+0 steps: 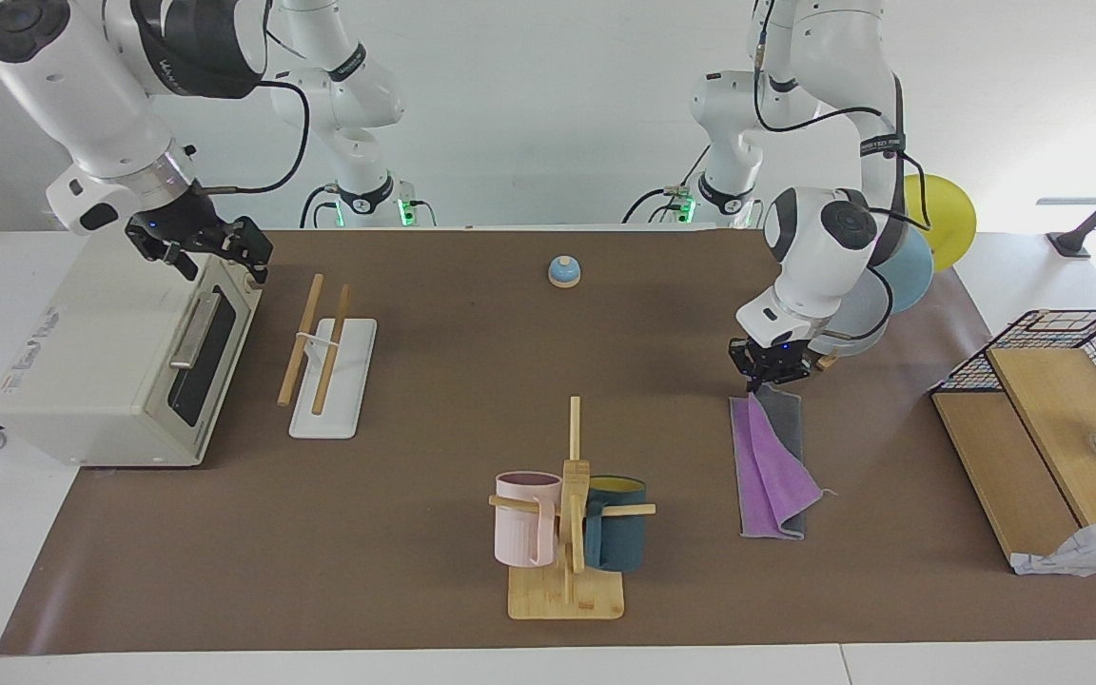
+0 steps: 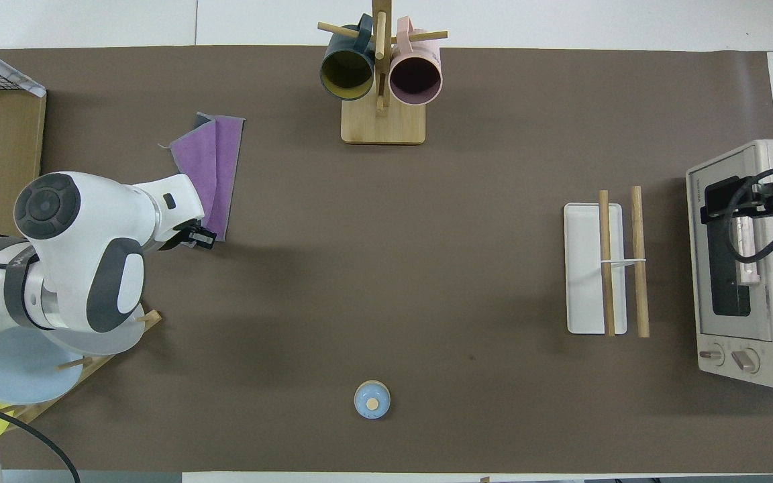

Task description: Fold towel and hang on rack

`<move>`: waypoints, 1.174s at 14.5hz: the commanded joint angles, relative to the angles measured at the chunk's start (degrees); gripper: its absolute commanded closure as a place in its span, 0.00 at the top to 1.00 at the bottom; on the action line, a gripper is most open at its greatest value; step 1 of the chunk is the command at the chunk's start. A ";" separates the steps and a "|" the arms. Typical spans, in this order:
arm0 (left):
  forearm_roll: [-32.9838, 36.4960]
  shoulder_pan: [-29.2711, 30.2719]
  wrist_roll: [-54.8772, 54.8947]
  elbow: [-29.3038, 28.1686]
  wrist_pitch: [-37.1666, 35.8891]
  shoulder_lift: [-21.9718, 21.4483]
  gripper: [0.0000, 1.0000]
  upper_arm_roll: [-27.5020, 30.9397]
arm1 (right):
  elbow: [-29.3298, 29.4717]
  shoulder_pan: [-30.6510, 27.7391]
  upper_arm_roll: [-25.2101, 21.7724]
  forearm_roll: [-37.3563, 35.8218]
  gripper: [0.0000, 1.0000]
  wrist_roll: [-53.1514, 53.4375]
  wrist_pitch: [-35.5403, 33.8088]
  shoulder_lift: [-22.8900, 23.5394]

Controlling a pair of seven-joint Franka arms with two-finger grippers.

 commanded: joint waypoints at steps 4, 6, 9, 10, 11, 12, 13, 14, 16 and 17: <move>1.84 -1.44 -5.45 -2.28 1.53 -1.91 0.99 0.76 | 0.01 -0.49 0.28 -0.02 1.00 -1.48 -0.78 -0.38; 1.84 -1.44 -8.97 -1.67 1.27 -1.65 1.00 0.68 | 0.01 -0.49 0.28 -0.02 1.00 -1.31 -0.78 -0.38; 1.93 -0.92 -11.19 1.22 0.39 -0.86 1.00 0.68 | 0.01 -0.49 0.28 -0.02 1.00 -1.30 -0.78 -0.38; 1.93 -0.39 -10.84 3.15 -0.48 0.19 1.00 0.76 | 0.01 -0.49 0.28 -0.02 1.00 -1.30 -0.87 -0.38; 1.93 1.27 -9.96 4.91 -1.45 0.90 1.00 0.85 | 0.01 -0.49 0.28 -0.02 1.00 -1.30 -0.78 -0.38; 1.93 3.72 -8.13 5.80 -1.72 1.25 1.00 0.68 | 0.01 -0.49 0.28 -0.02 1.00 -1.30 -0.87 -0.38; 1.32 5.66 -5.50 6.16 -1.72 1.52 1.00 0.50 | 0.01 -0.49 0.28 -0.02 1.00 -1.30 -0.78 -0.38; 0.35 7.24 -3.04 6.68 -1.64 3.09 1.00 0.41 | 0.01 -0.49 0.28 -0.02 1.00 -1.30 -0.78 -0.38; -5.86 9.01 1.88 10.10 -1.63 7.21 1.00 0.32 | 0.01 -0.49 0.28 -0.02 1.00 -1.30 -0.78 -0.38; -10.07 9.80 4.35 12.12 -1.81 9.41 0.99 0.32 | 0.01 -0.49 0.28 -0.02 1.00 -1.30 -0.78 -0.38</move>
